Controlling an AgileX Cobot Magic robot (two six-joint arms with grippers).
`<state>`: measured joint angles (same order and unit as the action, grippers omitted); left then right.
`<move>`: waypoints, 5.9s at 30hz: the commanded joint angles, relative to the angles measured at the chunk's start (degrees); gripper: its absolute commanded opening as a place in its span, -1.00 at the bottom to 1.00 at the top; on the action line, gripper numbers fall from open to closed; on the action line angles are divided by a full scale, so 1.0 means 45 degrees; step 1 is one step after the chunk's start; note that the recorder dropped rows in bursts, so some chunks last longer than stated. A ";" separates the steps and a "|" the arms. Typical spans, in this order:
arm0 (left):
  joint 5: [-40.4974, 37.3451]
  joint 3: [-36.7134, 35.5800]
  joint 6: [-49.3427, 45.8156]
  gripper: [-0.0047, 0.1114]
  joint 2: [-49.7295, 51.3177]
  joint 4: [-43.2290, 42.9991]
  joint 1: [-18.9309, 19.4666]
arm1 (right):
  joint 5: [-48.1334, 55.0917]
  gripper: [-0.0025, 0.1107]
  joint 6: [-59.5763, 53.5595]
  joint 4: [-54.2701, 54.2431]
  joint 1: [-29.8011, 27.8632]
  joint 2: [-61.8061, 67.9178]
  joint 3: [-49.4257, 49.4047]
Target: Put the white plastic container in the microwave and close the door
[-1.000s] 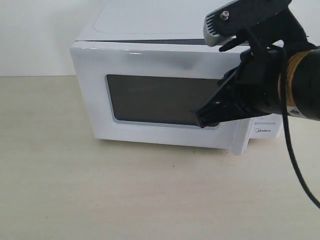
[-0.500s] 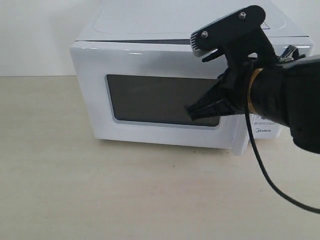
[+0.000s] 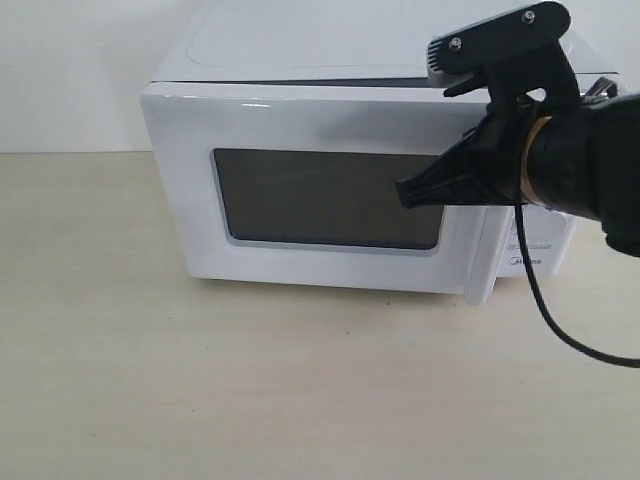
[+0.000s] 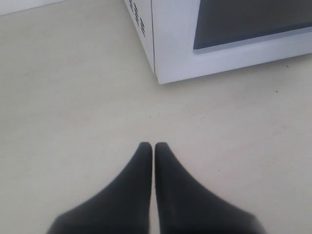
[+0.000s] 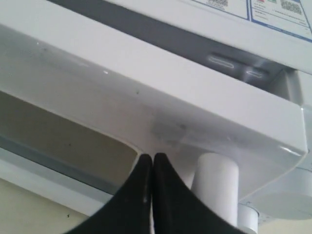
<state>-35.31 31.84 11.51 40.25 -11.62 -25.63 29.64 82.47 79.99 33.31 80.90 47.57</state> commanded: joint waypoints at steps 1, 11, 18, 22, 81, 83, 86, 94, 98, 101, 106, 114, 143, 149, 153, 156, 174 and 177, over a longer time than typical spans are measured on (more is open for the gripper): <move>0.0222 -0.0044 0.0148 -0.84 -0.0047 0.0145 -0.0010 | 0.0173 -0.96 0.0222 0.0289 -0.0052 0.0473 0.0746; 0.0222 -0.0044 0.0148 -0.84 -0.0070 0.0147 -0.0033 | 0.0446 -0.96 0.0222 0.0075 -0.0052 0.0961 0.1411; 0.0222 -0.0044 0.0148 -0.84 -0.0126 0.0320 -0.0033 | -0.0198 -0.96 0.0130 0.0067 -0.0949 0.0961 0.1411; 0.0222 -0.0044 0.0118 -0.84 -0.0120 0.0350 -0.0033 | -0.0812 -0.96 0.0361 0.0017 -0.1576 0.0961 0.1411; 0.0853 -0.0044 0.0118 -0.84 -0.0120 0.0350 -0.0033 | 0.2044 -0.96 -0.2328 -0.2812 0.5157 -0.5549 -0.1839; 0.0853 -0.0044 0.0118 -0.84 -0.0120 0.0350 -0.0033 | 0.2140 -0.96 -0.2328 -0.2701 0.5157 -0.5547 -0.1839; 0.0853 -0.0044 0.0118 -0.84 -0.0120 0.0350 -0.0033 | 0.2722 -0.96 -0.2328 -0.2657 0.5157 -0.5547 -0.1839; 0.0853 -0.0044 0.0118 -0.84 -0.0120 0.0350 -0.0033 | -0.1166 -0.96 -0.2328 -0.3770 0.1503 -0.6348 -0.1839; 0.0853 -0.0044 0.0118 -0.84 -0.0120 0.0350 -0.0033 | -0.5270 -0.96 -0.2454 -0.3880 -0.1667 -0.7753 -0.2326; 0.0853 -0.0044 0.0118 -0.84 -0.0120 0.0350 -0.0033 | -0.6379 -0.96 -0.2457 -0.3880 -0.3163 -0.8984 -0.3022; 0.0853 -0.0044 0.0118 -0.84 -0.0120 0.0350 -0.0033 | -0.6214 -0.96 -0.2457 -0.3934 -0.4830 -1.1577 -0.4981; 0.0853 -0.0044 0.0118 -0.84 -0.0120 0.0350 -0.0033 | -0.6209 -0.96 -0.1583 -0.4084 -0.6011 -1.6868 -0.9221; 0.0876 -0.0044 0.0118 -0.84 -0.0120 0.0350 -0.0033 | -0.5492 -0.96 -1.8435 -1.9803 -0.6011 -1.7180 -0.9280; 0.0876 -0.0044 0.0118 -0.84 -0.0120 0.0350 -0.0033 | -0.5368 -0.96 -1.8494 -1.9629 -0.6011 -1.7180 -0.9280; 0.0851 -0.0044 0.0118 -0.84 -0.0120 0.0350 -0.0033 | -0.4692 -0.96 -1.8524 -1.9212 -0.6011 -1.7180 -0.9280; 0.0851 -0.0044 0.0118 -0.84 -0.0120 0.0350 -0.0033 | -0.3853 -0.96 -1.8545 -1.8651 -0.6042 -1.7352 -0.9280; 0.0886 -0.0044 0.0118 -0.84 -0.0138 0.0350 -0.0033 | -0.2320 -0.96 -1.7664 -1.8662 -0.7021 -1.7977 -1.0571; 0.0862 -0.0044 0.0118 -0.84 -0.0138 0.0350 -0.0033 | -0.2320 -0.96 -1.7664 -1.8662 -0.7021 -1.7977 -1.0571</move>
<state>-32.26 31.84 11.51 39.91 -10.53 -25.63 19.35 2.95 -3.81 1.80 0.34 0.01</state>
